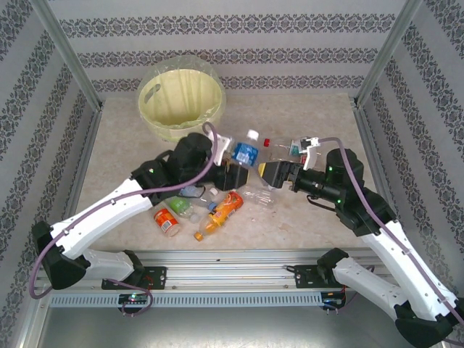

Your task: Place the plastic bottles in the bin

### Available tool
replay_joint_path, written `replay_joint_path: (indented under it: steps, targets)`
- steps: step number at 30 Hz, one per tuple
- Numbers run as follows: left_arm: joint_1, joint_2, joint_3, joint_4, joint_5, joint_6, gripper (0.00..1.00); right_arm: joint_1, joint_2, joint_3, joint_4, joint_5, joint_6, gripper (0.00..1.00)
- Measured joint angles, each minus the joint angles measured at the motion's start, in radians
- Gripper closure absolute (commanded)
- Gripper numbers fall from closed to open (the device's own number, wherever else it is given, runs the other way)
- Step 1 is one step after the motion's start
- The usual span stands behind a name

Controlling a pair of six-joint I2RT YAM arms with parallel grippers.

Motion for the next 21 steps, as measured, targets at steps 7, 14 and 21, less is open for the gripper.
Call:
replay_joint_path:
  steps: [7,14,21]
  targets:
    - [0.115,0.11,0.321,-0.191,-0.069,0.068,0.44,0.0,-0.034,0.098,-0.1,0.013,-0.113,0.02]
    - [0.288,0.251,0.605,-0.349,-0.128,0.14,0.44,-0.006,-0.05,0.116,-0.175,0.036,-0.172,0.02]
    - [0.443,0.434,0.835,-0.474,-0.145,0.216,0.44,-0.006,-0.058,0.115,-0.205,0.055,-0.182,0.02]
